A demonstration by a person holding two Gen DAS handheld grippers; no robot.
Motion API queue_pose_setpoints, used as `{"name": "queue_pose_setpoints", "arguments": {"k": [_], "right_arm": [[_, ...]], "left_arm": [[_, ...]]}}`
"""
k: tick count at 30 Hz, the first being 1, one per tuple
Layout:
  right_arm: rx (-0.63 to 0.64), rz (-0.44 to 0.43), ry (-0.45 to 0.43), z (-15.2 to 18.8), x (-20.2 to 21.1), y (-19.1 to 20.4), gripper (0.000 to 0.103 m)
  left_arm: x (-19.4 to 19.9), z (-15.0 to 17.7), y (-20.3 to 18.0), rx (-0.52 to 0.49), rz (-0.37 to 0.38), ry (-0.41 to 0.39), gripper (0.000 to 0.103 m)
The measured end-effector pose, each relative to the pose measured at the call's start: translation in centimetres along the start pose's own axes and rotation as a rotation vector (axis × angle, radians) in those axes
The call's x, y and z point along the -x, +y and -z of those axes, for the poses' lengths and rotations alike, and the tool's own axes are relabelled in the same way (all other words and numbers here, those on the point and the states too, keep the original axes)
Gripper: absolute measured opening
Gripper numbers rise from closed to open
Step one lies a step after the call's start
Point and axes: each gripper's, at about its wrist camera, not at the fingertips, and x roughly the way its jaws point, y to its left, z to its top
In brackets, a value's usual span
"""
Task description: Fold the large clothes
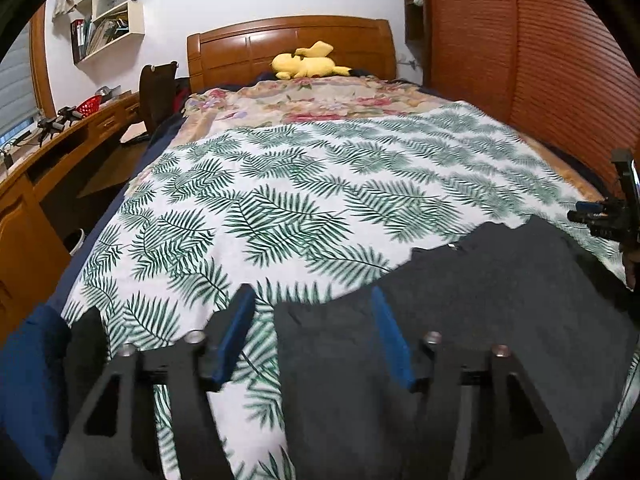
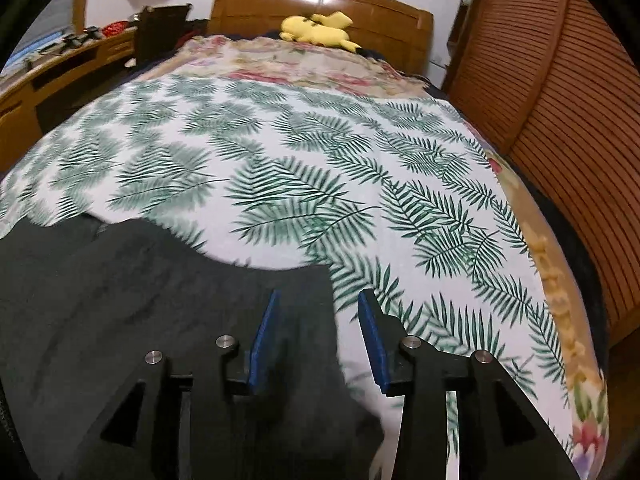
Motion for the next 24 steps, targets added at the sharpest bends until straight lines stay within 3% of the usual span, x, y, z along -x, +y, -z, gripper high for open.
{"name": "queue_pose_setpoints", "arguments": {"k": [3, 11, 18, 24], "right_arm": [[0.031, -0.102, -0.031, 2.4, 3.5, 1.4, 0.042], [0.073, -0.371, -0.081, 8.8, 10.1, 6.5, 0.042], [0.098, -0.450, -0.076, 12.4, 11.8, 8.0, 0.042], [0.125, -0.464, 0.008, 14.7, 7.9, 8.0, 0.042]], "left_arm": [[1.9, 1.1, -1.1, -0.012, 0.021, -0.010, 0.077], [6.7, 5.8, -4.9, -0.039, 0.088, -0.016, 0.077], [9.2, 9.5, -7.1, -0.019, 0.148, -0.005, 0.077], [9.7, 11.5, -9.1, -0.027, 0.177, 0.022, 0.077]]}}
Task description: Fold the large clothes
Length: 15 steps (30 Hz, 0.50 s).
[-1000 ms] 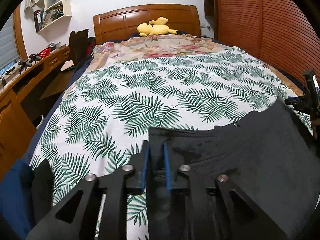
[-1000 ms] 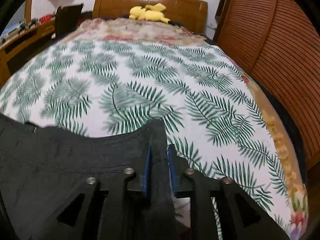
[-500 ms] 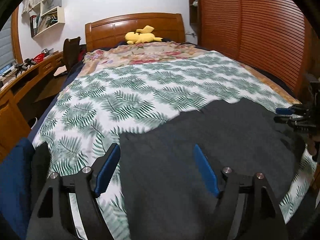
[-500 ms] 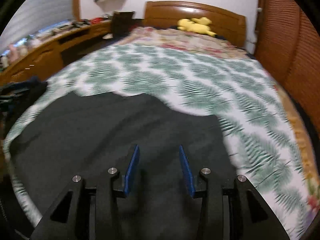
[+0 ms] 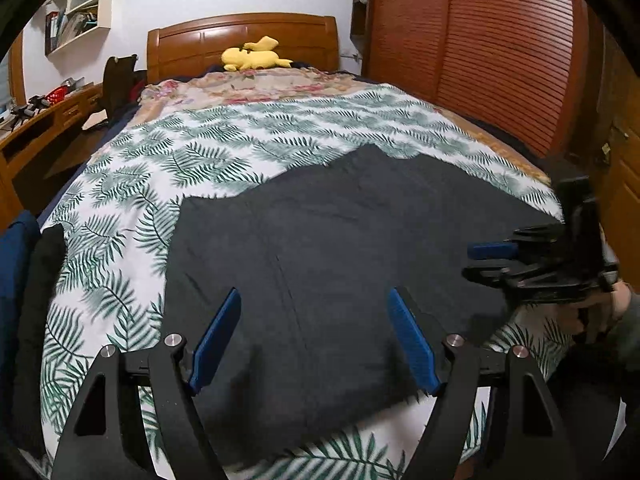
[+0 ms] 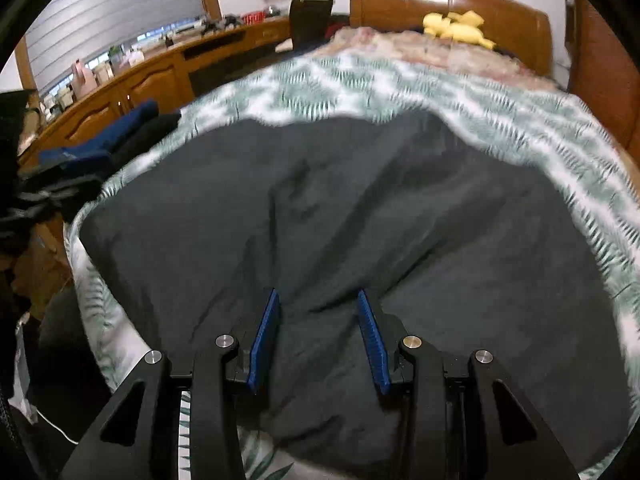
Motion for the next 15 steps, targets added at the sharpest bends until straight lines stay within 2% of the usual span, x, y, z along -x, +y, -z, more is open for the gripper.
{"name": "queue_pose_setpoints", "arguments": {"k": [5, 9, 15], "right_arm": [[0.049, 0.053, 0.021, -0.3, -0.3, 0.3, 0.042], [0.038, 0.063, -0.003, 0.1, 0.7, 0.2, 0.042], [0.048, 0.123, -0.082, 2.2, 4.6, 1.0, 0.042]], "left_arm": [[-0.5, 0.6, -1.4, -0.011, 0.013, 0.018, 0.077], [-1.2, 0.4, -3.0, -0.027, 0.022, 0.031, 0.077], [-2.0, -0.2, -5.9, -0.072, 0.029, 0.054, 0.077]]}}
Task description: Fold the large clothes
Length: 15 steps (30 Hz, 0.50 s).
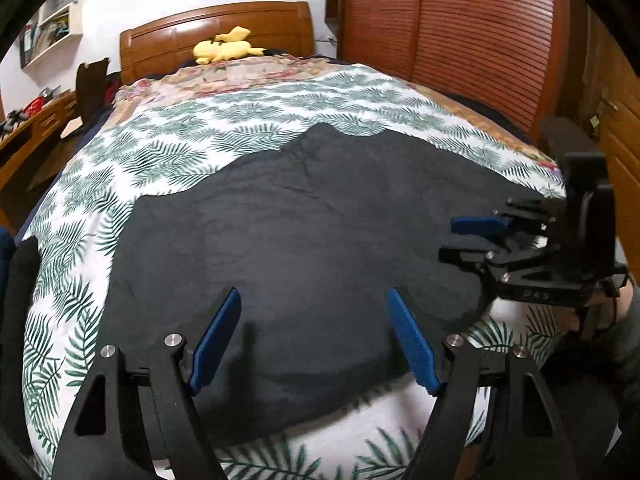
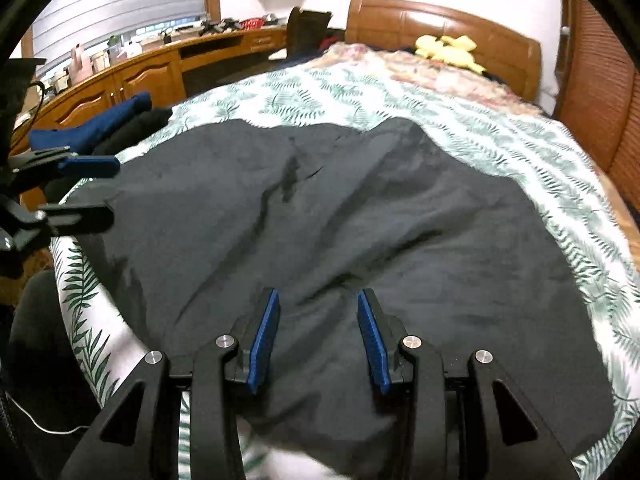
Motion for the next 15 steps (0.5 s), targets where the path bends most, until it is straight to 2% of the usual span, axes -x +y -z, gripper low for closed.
{"name": "queue_pose_setpoints", "arguments": {"k": [6, 11, 15], "right_arm": [[-0.017, 0.068, -0.029, 2.3, 3.4, -1.3, 0.042], [-0.053, 0.152, -0.036, 4.2, 5.9, -3.0, 0.042], [-0.102, 0.201, -0.027, 5.4, 7.0, -3.9, 0.042]], "left_arm": [[-1.2, -0.3, -2.8, -0.053, -0.007, 0.031, 0.077], [-2.8, 0.3, -4.2, -0.092, -0.049, 0.073, 0.077], [-2.9, 1.0, -4.8, -0.122, -0.080, 0.067, 0.077]]}}
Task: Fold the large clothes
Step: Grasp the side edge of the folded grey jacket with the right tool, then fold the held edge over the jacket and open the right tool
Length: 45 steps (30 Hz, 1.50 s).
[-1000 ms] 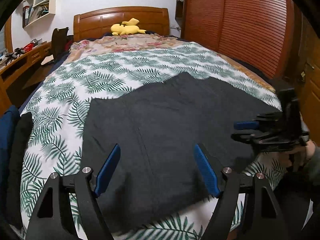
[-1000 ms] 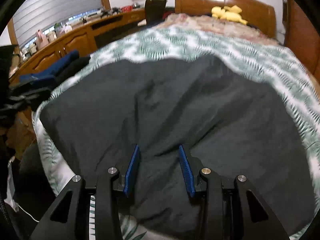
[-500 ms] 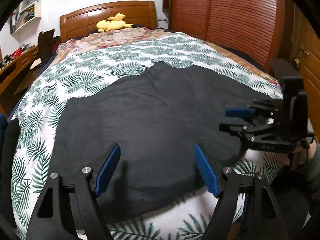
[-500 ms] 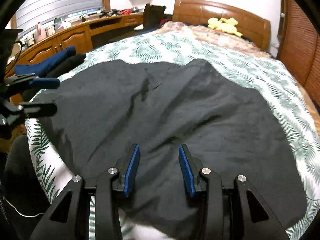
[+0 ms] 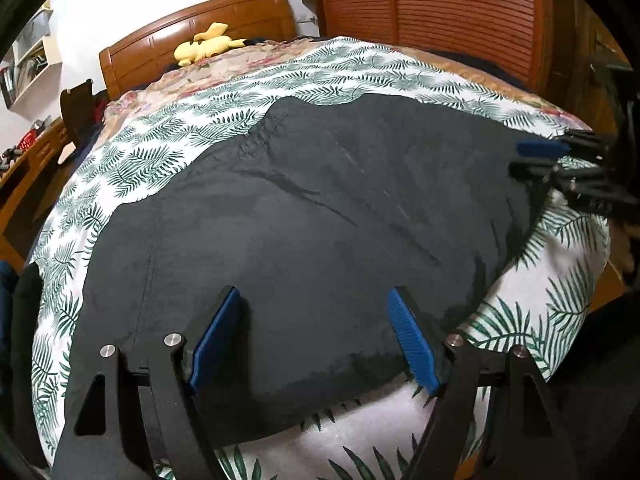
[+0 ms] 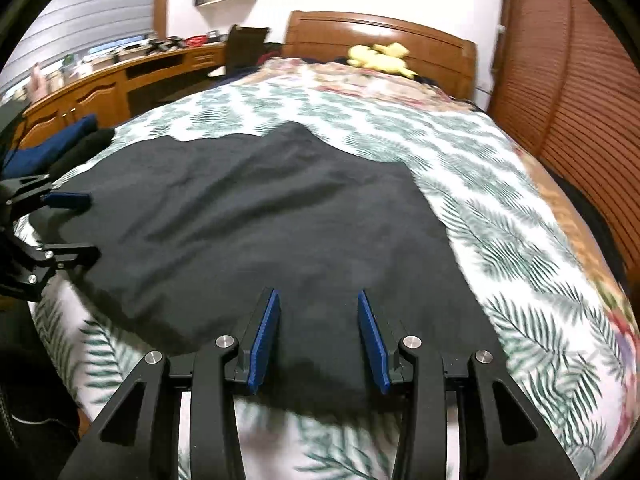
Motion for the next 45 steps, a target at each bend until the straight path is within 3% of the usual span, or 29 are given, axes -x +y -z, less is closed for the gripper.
{"name": "queue_pose_setpoints", "arguments": {"k": [6, 12, 16, 20, 24, 26, 29, 30, 31, 36, 45], "right_arm": [[-0.074, 0.063, 0.004, 1.0, 1.4, -1.1, 0.061], [-0.141, 0.117, 0.047, 1.1, 1.2, -1.7, 0.067], [-0.211, 0.095, 0.096, 0.4, 0.5, -2.4, 0.071], [-0.267, 0.015, 0.150, 0.6, 0.0, -2.3, 0.071], [-0.304, -0.034, 0.152, 0.3, 0.1, -2.0, 0.071], [-0.332, -0.079, 0.147, 0.2, 0.0, -2.2, 0.066], [-0.360, -0.154, 0.137, -0.2, 0.3, -2.3, 0.043], [-0.363, -0.177, 0.126, -0.3, 0.3, -2.4, 0.025], [-0.367, -0.197, 0.104, -0.5, 0.6, -2.3, 0.019], [-0.354, -0.221, -0.036, -1.9, 3.3, -1.8, 0.013], [-0.355, -0.226, -0.048, -1.4, 2.9, -2.0, 0.012]], "left_arm": [[-0.8, 0.3, 0.4, 0.012, 0.002, 0.017, 0.077], [-0.8, 0.4, 0.4, 0.020, 0.008, 0.015, 0.077], [-0.8, 0.5, 0.4, 0.020, 0.008, 0.015, 0.077], [-0.8, 0.4, 0.4, 0.020, 0.009, 0.015, 0.077], [-0.8, 0.4, 0.4, 0.021, 0.009, 0.015, 0.077], [-0.8, 0.4, 0.4, 0.021, 0.009, 0.015, 0.077], [-0.7, 0.5, 0.3, 0.024, 0.010, 0.013, 0.077], [-0.8, 0.6, 0.3, 0.025, 0.011, 0.013, 0.077], [-0.8, 0.6, 0.3, 0.025, 0.011, 0.012, 0.077], [-0.3, 0.5, 0.4, 0.034, 0.006, -0.001, 0.077], [2.3, -0.4, 1.7, 0.079, 0.010, -0.070, 0.077]]}}
